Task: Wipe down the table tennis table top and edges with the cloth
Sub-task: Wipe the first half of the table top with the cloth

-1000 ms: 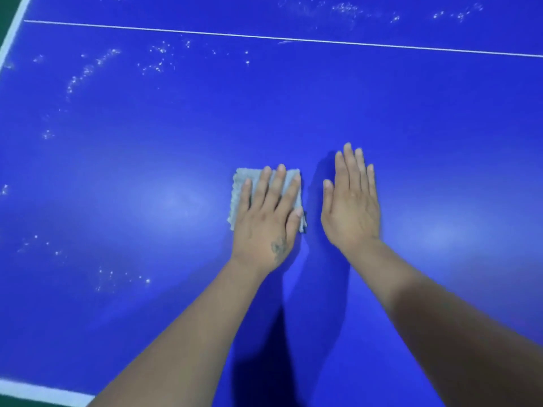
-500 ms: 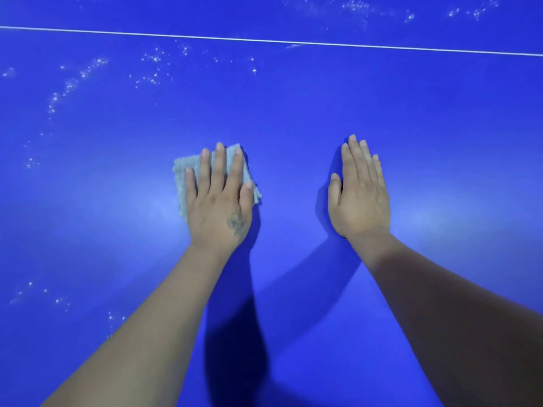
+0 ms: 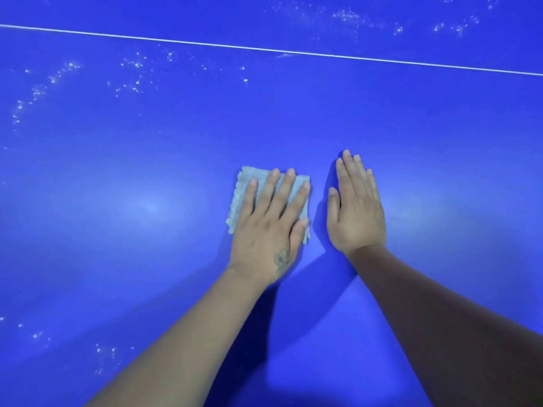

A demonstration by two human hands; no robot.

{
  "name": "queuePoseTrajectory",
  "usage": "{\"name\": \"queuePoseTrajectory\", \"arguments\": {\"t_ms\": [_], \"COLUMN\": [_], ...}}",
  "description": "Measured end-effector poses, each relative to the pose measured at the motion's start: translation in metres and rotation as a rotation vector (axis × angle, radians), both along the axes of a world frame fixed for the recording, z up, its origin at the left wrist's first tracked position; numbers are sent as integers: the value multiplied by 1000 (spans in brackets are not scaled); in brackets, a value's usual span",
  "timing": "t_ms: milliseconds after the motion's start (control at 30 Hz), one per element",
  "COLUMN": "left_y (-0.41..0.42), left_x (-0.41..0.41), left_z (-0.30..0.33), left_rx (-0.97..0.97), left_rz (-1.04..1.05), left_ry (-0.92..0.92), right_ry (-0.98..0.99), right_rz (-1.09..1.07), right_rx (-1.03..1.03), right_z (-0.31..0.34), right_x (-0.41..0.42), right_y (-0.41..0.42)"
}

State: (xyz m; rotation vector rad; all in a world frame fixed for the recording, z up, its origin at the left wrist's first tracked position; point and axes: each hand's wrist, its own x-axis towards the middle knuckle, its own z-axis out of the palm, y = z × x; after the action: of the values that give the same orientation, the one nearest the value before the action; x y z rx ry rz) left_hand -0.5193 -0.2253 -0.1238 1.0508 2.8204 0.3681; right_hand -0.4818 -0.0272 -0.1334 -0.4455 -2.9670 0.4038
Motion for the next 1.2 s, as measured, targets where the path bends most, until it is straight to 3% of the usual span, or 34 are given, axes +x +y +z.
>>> {"name": "queuePoseTrajectory", "arguments": {"t_ms": [133,267,500,767,1000,1200], "left_y": [-49,-78,-29,53,17,-25], "left_x": [18,-8,-101,-106,-54,-53], "left_z": [3,2,-11,-12,-3,-2], "left_rx": [-32,-54,-30,-3,-47,-130], "left_rz": [-21,115,416,239,-14,218], "left_ry": [-10,25,28,73,66,69], "right_ry": [26,23,24,8,49,55], "right_rz": [1,0,-6,-2,-25,12], "right_rx": [-20,-17,5,49,45,-1], "right_z": [-2,-3,-2,0,3,8], "right_x": [1,1,1,0,-4,-54], "right_y": [2,1,1,0,2,36]}}
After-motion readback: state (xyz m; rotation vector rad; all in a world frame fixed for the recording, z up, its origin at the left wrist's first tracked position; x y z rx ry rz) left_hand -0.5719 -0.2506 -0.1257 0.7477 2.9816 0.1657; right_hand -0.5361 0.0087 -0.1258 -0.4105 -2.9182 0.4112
